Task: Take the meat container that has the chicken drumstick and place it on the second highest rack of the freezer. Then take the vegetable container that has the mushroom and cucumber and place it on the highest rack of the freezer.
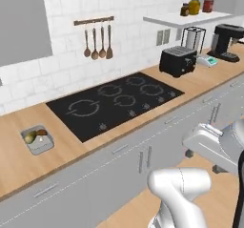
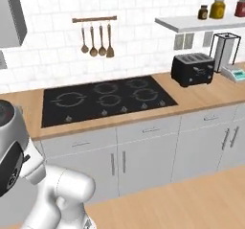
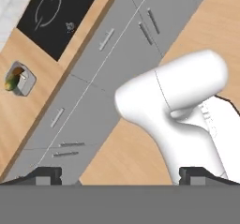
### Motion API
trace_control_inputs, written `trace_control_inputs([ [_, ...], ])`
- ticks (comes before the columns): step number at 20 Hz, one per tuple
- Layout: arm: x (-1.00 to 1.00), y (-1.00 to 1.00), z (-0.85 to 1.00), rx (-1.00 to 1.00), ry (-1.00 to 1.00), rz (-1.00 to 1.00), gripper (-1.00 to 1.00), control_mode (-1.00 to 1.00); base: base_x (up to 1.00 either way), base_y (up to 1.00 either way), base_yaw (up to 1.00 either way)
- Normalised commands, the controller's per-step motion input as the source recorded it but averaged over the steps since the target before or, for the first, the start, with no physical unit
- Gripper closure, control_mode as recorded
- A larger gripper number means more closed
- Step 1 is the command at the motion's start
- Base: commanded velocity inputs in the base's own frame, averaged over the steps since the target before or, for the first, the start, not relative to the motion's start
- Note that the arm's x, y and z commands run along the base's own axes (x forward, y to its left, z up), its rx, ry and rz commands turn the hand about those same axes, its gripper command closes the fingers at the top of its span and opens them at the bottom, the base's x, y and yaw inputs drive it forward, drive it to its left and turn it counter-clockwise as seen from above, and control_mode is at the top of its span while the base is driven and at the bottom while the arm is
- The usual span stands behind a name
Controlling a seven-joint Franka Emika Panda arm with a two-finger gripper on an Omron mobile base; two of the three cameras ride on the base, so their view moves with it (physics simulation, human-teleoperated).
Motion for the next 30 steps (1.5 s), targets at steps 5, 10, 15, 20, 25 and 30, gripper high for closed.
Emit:
trace_control_inputs([
  [5,0.0,0.0,0.0,0.0,0.0,0.0,-1.0,1.0,0.21,0.48,0.56],
  [10,0.0,0.0,0.0,0.0,0.0,0.0,-1.0,1.0,0.38,0.6,0.27],
  [15,0.0,0.0,0.0,0.0,0.0,0.0,-1.0,1.0,0.51,0.7,0.15],
  [20,0.0,0.0,0.0,0.0,0.0,0.0,-1.0,1.0,0.36,0.5,0.13],
  [25,0.13,0.12,-0.04,-0.02,0.02,0.05,-1.0,-1.0,0.0,0.0,0.0],
  [30,0.68,0.0,-0.29,0.17,0.1,-0.39,-1.0,-1.0,0.0,0.0,0.0],
])
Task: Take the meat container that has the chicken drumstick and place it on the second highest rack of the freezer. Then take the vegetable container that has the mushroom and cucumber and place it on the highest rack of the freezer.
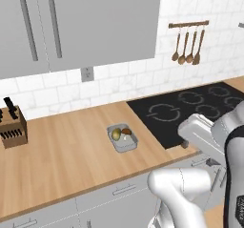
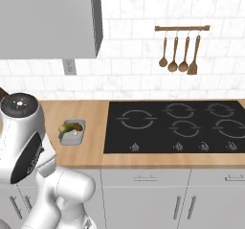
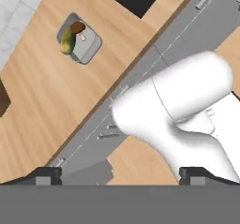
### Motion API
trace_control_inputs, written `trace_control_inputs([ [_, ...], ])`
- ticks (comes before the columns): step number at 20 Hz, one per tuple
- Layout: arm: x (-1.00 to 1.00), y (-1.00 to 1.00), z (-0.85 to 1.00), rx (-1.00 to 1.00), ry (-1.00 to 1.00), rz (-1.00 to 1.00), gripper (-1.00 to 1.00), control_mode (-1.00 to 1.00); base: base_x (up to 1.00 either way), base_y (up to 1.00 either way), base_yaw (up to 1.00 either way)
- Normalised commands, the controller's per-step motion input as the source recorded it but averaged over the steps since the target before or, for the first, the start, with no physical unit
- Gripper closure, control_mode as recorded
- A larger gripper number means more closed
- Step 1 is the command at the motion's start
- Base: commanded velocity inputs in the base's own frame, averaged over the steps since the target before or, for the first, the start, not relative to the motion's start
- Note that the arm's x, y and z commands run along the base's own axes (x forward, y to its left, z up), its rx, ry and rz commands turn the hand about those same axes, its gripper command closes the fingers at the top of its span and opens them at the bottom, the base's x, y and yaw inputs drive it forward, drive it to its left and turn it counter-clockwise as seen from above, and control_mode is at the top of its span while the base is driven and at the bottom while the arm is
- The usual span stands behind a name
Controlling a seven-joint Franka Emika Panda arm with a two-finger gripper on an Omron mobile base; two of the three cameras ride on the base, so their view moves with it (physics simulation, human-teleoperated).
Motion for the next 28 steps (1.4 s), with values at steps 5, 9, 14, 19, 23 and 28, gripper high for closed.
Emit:
trace_control_inputs([
  [5,0.98,0.19,-0.29,0.07,0.08,-0.43,-1.0,-1.0,0.0,0.0,0.0],
  [9,0.5,0.44,-0.17,0.0,0.21,-0.13,-1.0,-1.0,0.0,0.0,0.0],
  [14,0.03,0.2,-0.24,0.04,0.15,0.0,-1.0,-1.0,0.0,0.0,0.0],
  [19,0.14,0.0,-0.18,0.02,0.11,0.0,-1.0,-1.0,0.0,0.0,0.0],
  [23,0.43,0.0,-0.09,0.07,0.15,0.0,-1.0,-1.0,0.0,0.0,0.0],
  [28,0.51,0.02,-0.25,0.0,0.15,0.0,-1.0,-1.0,0.0,0.0,0.0],
])
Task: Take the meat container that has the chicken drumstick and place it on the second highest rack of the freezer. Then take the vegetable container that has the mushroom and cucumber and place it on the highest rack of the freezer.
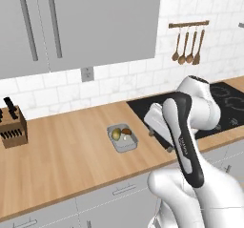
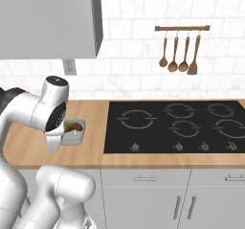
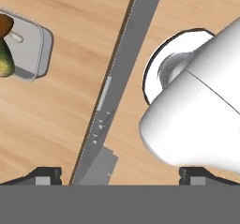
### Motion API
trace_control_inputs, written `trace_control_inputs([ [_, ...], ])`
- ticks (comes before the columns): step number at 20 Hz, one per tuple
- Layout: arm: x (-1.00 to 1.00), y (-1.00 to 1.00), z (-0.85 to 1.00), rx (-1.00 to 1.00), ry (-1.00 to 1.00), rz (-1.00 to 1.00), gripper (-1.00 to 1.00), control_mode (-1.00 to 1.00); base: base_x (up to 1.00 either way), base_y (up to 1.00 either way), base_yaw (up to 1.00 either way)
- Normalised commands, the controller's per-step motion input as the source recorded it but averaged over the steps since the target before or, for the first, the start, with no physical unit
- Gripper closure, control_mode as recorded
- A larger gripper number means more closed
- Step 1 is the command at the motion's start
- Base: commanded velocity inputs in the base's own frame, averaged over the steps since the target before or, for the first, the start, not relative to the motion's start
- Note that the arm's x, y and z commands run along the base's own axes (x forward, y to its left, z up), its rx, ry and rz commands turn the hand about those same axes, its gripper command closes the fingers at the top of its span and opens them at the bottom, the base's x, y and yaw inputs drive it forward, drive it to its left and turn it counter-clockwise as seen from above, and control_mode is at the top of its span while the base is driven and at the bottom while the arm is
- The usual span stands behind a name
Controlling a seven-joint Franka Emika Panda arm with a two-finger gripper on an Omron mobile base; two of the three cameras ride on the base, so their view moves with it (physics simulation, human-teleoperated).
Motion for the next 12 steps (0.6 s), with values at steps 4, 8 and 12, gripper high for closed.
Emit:
trace_control_inputs([
  [4,0.17,0.18,-0.47,0.0,0.08,-0.01,-1.0,-1.0,0.0,0.0,0.0],
  [8,0.01,0.27,-0.5,0.0,0.07,0.0,-1.0,-1.0,0.0,0.0,0.0],
  [12,0.0,0.13,-0.37,-0.01,0.01,-0.06,-1.0,-1.0,0.0,0.0,0.0],
])
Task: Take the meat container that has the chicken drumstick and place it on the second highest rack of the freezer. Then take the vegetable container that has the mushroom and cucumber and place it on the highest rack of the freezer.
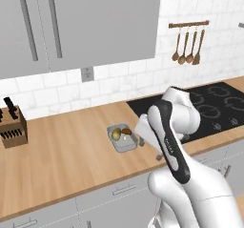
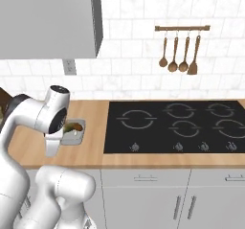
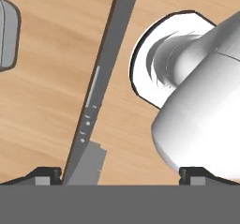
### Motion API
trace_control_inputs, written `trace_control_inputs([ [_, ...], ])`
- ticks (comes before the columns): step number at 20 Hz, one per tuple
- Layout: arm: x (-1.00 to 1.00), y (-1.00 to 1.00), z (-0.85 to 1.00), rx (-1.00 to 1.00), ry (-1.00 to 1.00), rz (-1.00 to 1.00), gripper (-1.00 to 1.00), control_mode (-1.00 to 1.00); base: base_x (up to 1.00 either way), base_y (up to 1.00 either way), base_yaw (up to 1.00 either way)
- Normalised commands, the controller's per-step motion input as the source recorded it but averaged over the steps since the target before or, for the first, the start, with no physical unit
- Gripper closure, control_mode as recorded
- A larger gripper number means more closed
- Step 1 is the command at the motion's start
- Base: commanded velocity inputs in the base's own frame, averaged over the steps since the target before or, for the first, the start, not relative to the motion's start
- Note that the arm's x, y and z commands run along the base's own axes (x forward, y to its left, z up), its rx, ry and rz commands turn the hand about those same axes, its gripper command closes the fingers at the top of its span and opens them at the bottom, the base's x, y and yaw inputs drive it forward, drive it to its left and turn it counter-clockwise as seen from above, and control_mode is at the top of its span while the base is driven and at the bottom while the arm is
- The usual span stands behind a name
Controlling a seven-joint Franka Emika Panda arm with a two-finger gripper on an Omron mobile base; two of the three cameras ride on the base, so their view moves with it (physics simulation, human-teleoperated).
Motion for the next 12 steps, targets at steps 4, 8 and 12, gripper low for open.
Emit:
trace_control_inputs([
  [4,0.0,0.04,-0.08,-0.02,-0.01,-0.07,-1.0,-1.0,0.0,0.0,0.0],
  [8,0.0,0.0,0.1,0.09,0.0,0.05,-1.0,-1.0,0.0,0.0,0.0],
  [12,0.06,0.0,0.04,0.05,0.0,0.05,-1.0,-1.0,0.0,0.0,0.0],
])
